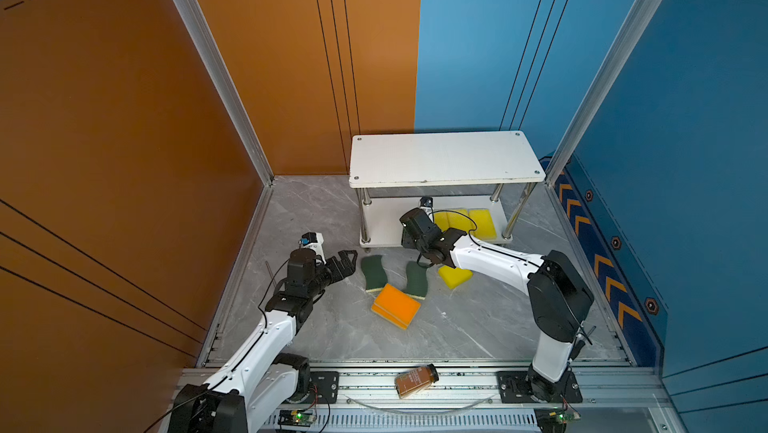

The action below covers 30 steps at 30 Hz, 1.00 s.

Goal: Place and organize the cleaning sponges onto the shelf
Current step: 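Carry the thick yellow sponge with the right gripper onto the lower shelf, then lower the thick sponge beside the flat sponges and open the right gripper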

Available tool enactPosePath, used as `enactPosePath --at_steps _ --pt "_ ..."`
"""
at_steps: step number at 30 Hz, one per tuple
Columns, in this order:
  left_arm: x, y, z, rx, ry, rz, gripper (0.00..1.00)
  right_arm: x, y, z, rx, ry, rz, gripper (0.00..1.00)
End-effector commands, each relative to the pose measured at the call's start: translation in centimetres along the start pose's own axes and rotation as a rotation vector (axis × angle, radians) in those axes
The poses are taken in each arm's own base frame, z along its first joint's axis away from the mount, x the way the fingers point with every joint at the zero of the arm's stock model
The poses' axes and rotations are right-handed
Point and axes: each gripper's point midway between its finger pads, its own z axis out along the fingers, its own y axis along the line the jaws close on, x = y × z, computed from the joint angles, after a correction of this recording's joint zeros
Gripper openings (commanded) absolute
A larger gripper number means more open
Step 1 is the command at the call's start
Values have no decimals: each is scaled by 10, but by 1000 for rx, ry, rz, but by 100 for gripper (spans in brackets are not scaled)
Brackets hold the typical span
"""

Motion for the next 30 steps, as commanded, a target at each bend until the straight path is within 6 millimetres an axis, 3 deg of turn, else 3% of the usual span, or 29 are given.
enactPosePath --at_steps 1,30 --pt "4 3 0 -1 19 6 98 -5 -4 6 37 -10 13 64" --pt "4 4 -1 -4 16 3 98 1 -6 29 53 16 34 67"
